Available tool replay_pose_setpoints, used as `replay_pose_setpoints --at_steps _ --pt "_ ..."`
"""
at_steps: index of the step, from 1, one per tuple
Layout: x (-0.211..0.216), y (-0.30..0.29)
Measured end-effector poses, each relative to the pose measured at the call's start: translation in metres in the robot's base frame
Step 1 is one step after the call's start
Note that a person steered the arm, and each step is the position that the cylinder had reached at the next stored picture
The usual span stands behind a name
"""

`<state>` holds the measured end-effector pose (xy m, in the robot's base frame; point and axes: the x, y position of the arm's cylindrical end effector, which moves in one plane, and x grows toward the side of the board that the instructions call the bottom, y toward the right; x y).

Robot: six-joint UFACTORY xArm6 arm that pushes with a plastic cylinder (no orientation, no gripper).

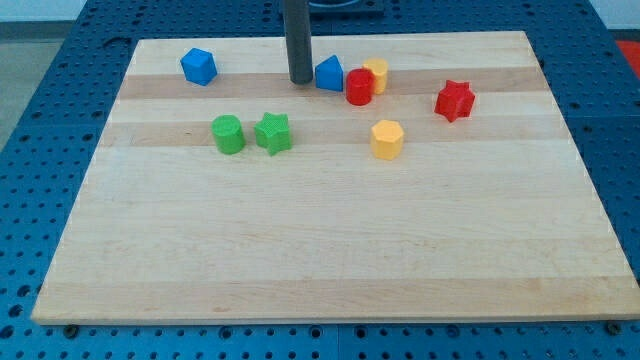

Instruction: Push the green circle below the blue triangle

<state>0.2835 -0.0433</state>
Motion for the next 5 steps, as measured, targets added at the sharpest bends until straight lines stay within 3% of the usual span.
replay_pose_setpoints --at_steps 2,3,4,5 --pt "0.01 0.0" --pt "0.019 -0.052" --pt "0.051 -0.112" --pt "0.121 -0.151"
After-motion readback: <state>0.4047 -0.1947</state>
